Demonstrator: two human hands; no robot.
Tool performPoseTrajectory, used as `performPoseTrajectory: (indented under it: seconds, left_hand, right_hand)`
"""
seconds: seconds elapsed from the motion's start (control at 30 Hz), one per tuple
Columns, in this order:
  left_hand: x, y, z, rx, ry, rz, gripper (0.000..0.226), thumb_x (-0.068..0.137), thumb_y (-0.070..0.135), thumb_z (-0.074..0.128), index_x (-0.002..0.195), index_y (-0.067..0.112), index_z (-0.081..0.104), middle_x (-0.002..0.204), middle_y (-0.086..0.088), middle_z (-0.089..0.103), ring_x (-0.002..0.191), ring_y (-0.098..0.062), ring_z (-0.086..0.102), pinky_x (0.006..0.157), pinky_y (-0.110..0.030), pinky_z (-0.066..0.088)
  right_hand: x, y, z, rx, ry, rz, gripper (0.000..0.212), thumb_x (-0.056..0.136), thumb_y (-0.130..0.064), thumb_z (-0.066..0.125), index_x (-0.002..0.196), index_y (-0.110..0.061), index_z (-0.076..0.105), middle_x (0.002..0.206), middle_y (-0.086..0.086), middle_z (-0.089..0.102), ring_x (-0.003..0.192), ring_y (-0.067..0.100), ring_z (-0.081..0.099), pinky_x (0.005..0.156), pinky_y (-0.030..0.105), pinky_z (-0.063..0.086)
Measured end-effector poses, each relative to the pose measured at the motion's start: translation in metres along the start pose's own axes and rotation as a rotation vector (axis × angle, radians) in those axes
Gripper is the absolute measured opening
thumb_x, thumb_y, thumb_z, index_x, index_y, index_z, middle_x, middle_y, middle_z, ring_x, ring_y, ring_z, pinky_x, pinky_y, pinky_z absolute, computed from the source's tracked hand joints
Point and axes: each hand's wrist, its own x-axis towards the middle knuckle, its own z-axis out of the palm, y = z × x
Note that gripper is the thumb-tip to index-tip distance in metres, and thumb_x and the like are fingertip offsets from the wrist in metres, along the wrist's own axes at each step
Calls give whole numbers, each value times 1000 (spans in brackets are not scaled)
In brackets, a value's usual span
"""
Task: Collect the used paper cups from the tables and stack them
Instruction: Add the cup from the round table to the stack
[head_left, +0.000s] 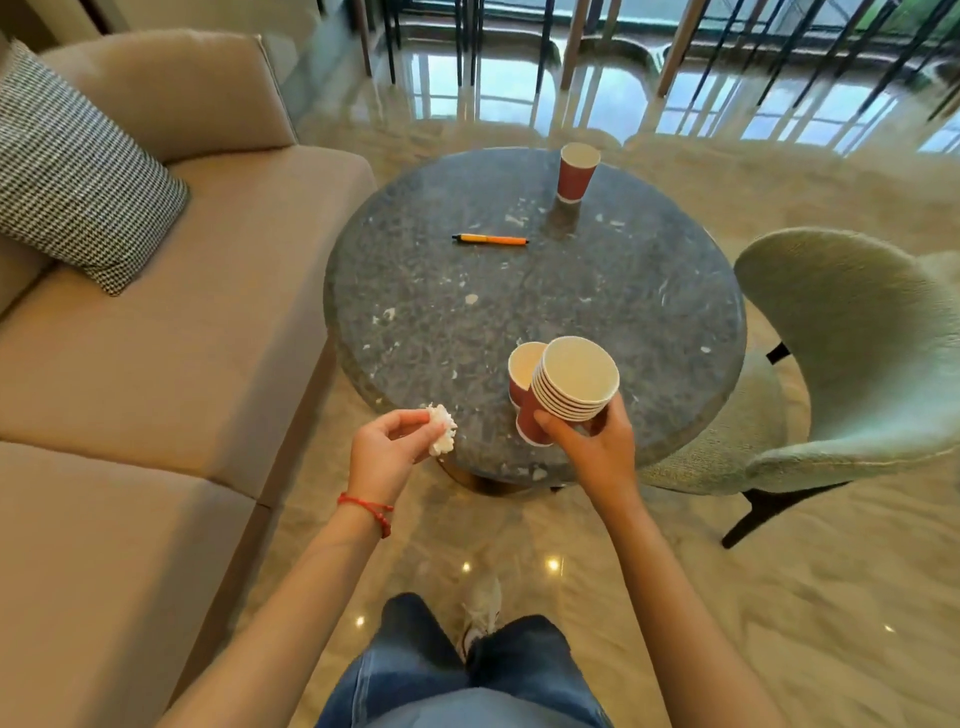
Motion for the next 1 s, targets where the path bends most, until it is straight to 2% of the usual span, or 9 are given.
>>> performPoseTrajectory:
  seconds: [0.13, 0.27, 0.37, 0.47, 0.53, 0.67, 0.87, 1.0]
  left_hand:
    - [24, 8, 14, 31, 5, -17, 11, 73, 8, 74, 80, 15, 69, 72, 2, 70, 64, -5, 64, 63, -17, 54]
    - [44, 15, 27, 39, -9, -29, 12, 73, 6, 74, 75, 17, 68, 59, 10, 70, 57, 0, 63, 52, -12, 49]
    - [57, 19, 32, 57, -37, -47, 11, 74, 6, 73, 78, 16, 68, 63, 7, 70, 57, 1, 63, 52, -11, 49]
    - [69, 21, 34, 90, -67, -65, 13, 76, 6, 72, 87, 11, 68, 77, 0, 69, 63, -3, 65, 55, -11, 51]
    - [75, 22, 36, 110, -74, -77, 16, 76, 7, 71, 91, 8, 68, 81, -2, 68, 69, -9, 64, 57, -11, 52]
    - [83, 23, 37, 142, -88, -95, 11, 77, 7, 70, 86, 12, 67, 81, -1, 67, 72, -9, 62, 57, -9, 51]
    - [94, 17, 37, 171, -122, -132, 11, 77, 6, 70, 86, 11, 68, 79, 0, 67, 71, -8, 62, 59, -11, 52]
    - [100, 12, 36, 201, -133, -140, 12, 76, 9, 72, 79, 20, 68, 76, 3, 68, 69, -5, 63, 59, -11, 52]
  right_hand:
    - [35, -2, 3, 5, -8, 24, 64, 66, -15, 84, 112, -38, 46, 108, -20, 59, 102, -7, 56, 90, 21, 47]
    - [58, 1, 8, -6, -13, 36, 61, 66, -19, 84, 108, -42, 47, 108, -22, 58, 100, -15, 55, 83, 13, 47]
    - [68, 5, 12, -47, 2, 35, 60, 64, -23, 84, 106, -44, 46, 107, -24, 57, 101, -13, 54, 80, 8, 45]
    - [74, 14, 16, -95, 14, 28, 64, 64, -22, 85, 114, -33, 46, 107, -18, 58, 98, -9, 55, 79, 4, 42]
    - [76, 20, 18, -117, 10, 46, 69, 64, -23, 86, 119, -29, 45, 110, -14, 58, 100, -5, 54, 81, 6, 42]
    - [76, 32, 25, -113, 32, 84, 71, 62, -29, 85, 119, -32, 43, 109, -26, 53, 100, -20, 48, 78, -1, 38]
    - [71, 49, 31, -115, 36, 162, 71, 63, -27, 85, 118, -34, 41, 109, -28, 50, 100, -17, 48, 76, -2, 37]
    - [65, 59, 34, -131, 21, 200, 79, 63, -28, 86, 120, -47, 35, 114, -30, 48, 104, -24, 43, 77, -4, 36]
